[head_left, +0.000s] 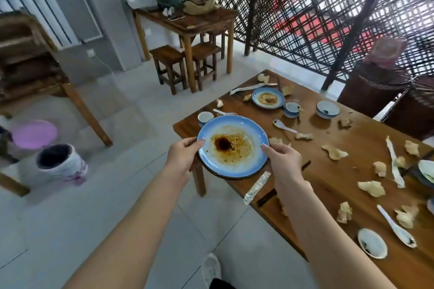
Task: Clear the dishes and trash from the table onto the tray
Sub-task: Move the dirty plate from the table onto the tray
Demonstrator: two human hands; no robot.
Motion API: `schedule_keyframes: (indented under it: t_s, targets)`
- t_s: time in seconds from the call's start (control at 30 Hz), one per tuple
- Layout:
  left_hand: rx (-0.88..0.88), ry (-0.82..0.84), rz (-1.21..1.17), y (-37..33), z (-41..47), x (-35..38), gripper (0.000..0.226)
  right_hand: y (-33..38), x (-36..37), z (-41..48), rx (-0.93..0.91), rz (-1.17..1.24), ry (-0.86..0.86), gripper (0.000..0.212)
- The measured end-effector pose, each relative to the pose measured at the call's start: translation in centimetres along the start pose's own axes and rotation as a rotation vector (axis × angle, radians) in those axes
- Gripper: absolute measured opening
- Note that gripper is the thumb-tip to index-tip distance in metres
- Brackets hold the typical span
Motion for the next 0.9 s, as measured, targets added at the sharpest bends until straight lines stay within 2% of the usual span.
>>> schedule_keyframes:
  t_s: [0.07,0.2,0.3,0.67,0.77,0.9]
  targets:
    - [-0.014,0.012,-0.007,-0.3,1.9,0.7,0.021,0.4,1.5,1.1,-0.005,0.004,-0.002,0.033]
    - [-0.032,0.019,0.049,-0.9,6.8,2.7,0.031,0.3,4.8,4.2,0.006,0.067,-0.018,0.025]
    - [-0.062,0.055,0.128,-1.1,10.5,4.4,0.02,-0.5,7.0,6.1,0.049,0.079,-0.055,0.024]
    - [-0.212,0.198,0.313,2.3,20.0,7.9,0.022,-3.8,11.6,9.4,0.119,-0.059,-0.243,0.03]
    - [-0.222,0.29,0.41,3.2,23.5,9.0,0.024,-4.4,13.6,9.4,0.118,-0.125,-0.352,0.032]
    - [-0.205,0.293,0.455,3.8,24.8,9.9,0.025,-4.9,14.5,9.3,0.088,-0.212,-0.417,0.03]
Point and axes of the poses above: each hand's wrist, its own z-axis towards the middle knuckle, its own x-axis out of the palm, y = z × x, the point moved 8 cm from there along z, towards the middle knuckle, and after that the axes turned 13 degrees about -y, right-handed, at the moved point
